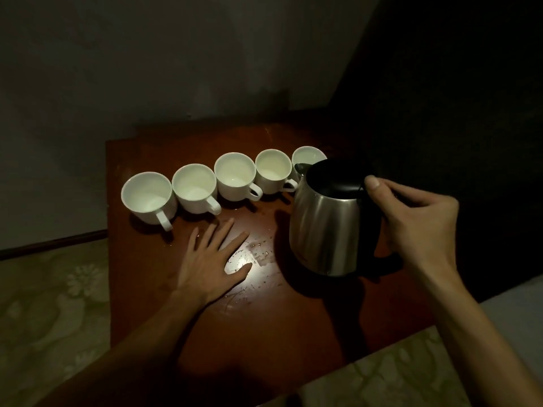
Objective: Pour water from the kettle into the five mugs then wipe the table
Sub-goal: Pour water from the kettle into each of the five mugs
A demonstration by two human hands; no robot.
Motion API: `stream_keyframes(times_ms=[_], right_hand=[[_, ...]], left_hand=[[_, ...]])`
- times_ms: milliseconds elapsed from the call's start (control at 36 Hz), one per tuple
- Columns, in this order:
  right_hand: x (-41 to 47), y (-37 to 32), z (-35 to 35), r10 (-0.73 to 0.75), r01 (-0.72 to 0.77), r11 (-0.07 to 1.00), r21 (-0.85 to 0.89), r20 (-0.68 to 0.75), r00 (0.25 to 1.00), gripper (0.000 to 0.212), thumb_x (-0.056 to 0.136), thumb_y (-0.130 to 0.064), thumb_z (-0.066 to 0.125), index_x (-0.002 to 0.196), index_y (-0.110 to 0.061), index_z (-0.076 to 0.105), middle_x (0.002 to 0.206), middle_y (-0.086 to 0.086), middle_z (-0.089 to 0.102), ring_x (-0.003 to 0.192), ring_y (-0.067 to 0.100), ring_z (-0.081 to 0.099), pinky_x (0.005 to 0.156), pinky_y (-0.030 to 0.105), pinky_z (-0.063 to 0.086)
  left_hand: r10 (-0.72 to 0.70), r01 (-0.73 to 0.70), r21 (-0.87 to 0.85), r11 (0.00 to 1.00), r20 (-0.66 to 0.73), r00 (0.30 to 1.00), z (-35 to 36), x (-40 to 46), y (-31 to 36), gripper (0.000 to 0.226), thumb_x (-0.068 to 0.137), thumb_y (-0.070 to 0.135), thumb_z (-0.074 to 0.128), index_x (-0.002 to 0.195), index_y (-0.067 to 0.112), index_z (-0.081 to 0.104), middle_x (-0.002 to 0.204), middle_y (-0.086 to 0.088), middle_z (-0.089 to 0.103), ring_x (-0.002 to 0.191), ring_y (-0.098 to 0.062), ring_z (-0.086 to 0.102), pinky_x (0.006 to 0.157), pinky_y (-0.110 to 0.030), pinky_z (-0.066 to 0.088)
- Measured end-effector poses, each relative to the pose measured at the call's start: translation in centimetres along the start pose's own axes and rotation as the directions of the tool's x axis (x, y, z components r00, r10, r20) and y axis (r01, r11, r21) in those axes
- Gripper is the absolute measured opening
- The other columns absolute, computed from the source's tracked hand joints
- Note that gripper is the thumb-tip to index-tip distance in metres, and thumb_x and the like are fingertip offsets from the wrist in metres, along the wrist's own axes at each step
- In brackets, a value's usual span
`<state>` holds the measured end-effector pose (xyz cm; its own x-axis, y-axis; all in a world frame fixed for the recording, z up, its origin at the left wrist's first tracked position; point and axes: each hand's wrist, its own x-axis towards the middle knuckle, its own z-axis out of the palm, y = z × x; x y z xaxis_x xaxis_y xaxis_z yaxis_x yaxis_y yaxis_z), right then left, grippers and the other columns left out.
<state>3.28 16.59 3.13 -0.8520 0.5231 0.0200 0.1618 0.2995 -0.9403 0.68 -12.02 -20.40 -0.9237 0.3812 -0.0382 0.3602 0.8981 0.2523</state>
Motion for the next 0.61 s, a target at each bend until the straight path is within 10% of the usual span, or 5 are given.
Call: stream_keyframes(times_ms=[611], right_hand=[[1.3,1.7,3.1,0.068,-0.068,0.987,-0.144,-0.006,0.998,0.052,0.087,-0.053,0.085,0.124,-0.017,0.083,0.105,-0.008,0.081,0.096,0.002,0.078,0.090,0.028,0.064]], left_hand=[[-0.024,0.024,-0.001,1.000,-0.011,1.000,0.2,0.1,0.0,0.070,0.093,0.080,0.029,0.158,0.054,0.017,0.172,0.008,0.012,0.158,-0.023,0.012,0.126,-0.054,0.004]])
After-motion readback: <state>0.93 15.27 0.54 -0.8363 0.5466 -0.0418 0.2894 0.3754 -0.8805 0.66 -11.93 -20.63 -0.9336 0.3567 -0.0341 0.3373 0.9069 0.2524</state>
